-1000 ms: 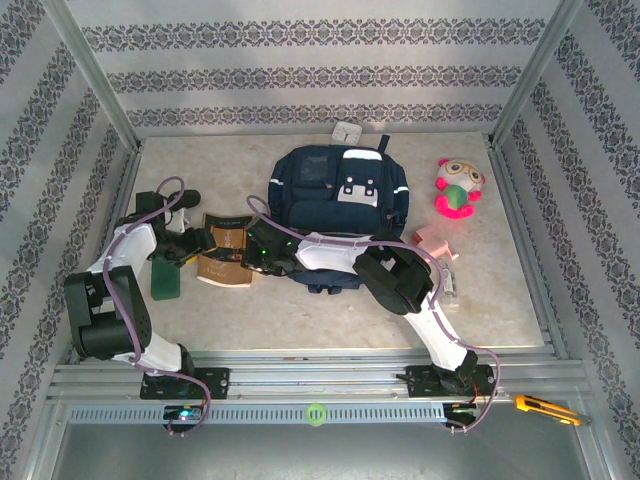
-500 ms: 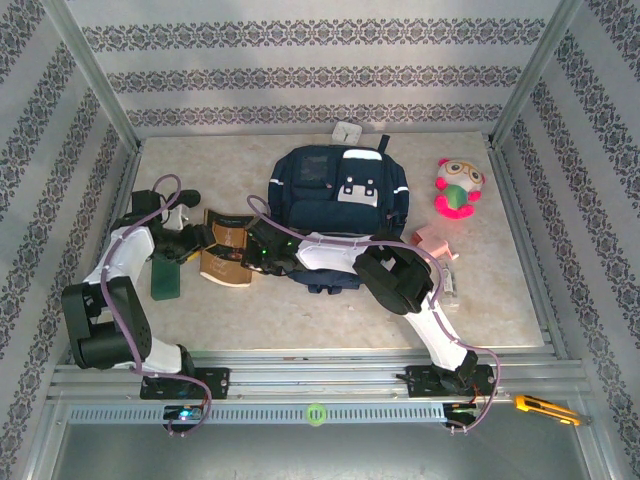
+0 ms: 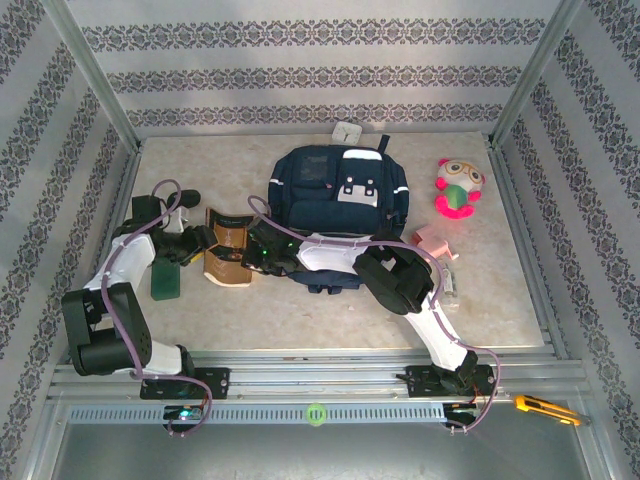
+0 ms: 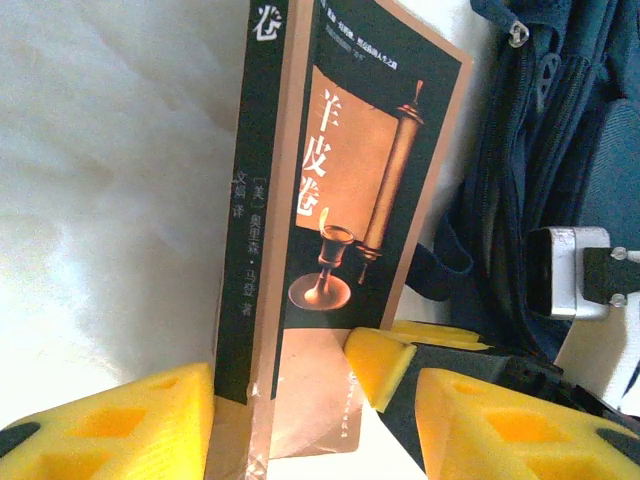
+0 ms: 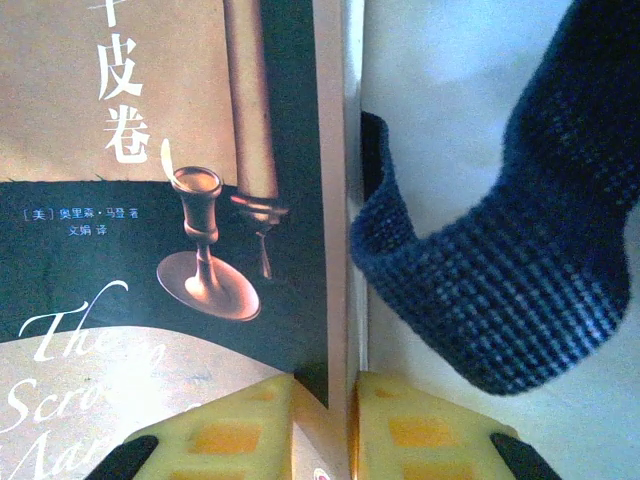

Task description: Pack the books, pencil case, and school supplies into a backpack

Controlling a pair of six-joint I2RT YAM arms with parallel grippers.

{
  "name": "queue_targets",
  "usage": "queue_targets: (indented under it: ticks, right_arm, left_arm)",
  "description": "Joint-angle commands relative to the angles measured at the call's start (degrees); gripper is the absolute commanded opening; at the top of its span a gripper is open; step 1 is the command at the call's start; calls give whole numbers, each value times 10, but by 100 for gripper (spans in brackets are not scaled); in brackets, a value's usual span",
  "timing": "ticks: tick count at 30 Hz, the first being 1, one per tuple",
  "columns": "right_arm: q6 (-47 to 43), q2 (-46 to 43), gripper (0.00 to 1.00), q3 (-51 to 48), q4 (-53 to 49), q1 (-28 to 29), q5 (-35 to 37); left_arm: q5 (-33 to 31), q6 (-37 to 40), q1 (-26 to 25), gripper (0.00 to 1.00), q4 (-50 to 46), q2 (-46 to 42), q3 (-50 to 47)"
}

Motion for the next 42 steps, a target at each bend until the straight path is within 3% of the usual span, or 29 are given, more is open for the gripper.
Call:
queue_targets:
  ticks: [1,5,12,20,24,28,34,37,42]
  right_arm:
    - [9,12,18,-13,18,0,-7]
    - [9,8,18,-17,19,0,-6]
    - [9,5,17,-22,25,-1,-6]
    - [8,5,16,-21,28,-1,-9]
    - [9,5,16,-19,30,0,-11]
    - [10,8,16,-17,32,0,-13]
    - [10,7,16,-18,31,-1,-13]
    - [9,5,16,-19,31,-1,-13]
    - [6,-4,15,-30,32,-1,-7]
  left_arm:
    - [81,-33,-7,55,-1,-19,-27]
    - [84,-41,-7,55,12,-20,-38]
    - [27,-19,-7,53,19,0,-38]
    - [-7,-9,-11,45,32,42,-39]
    - [6,-18,-15,44,42,48,-45]
    - [69,-60,-22,45,98,50,-67]
    - [97,-113,-56,47,126,9,-79]
    - [58,-114,-59,46,117,-20,-91]
    - [-46,-52,-58,34,25,-28,-65]
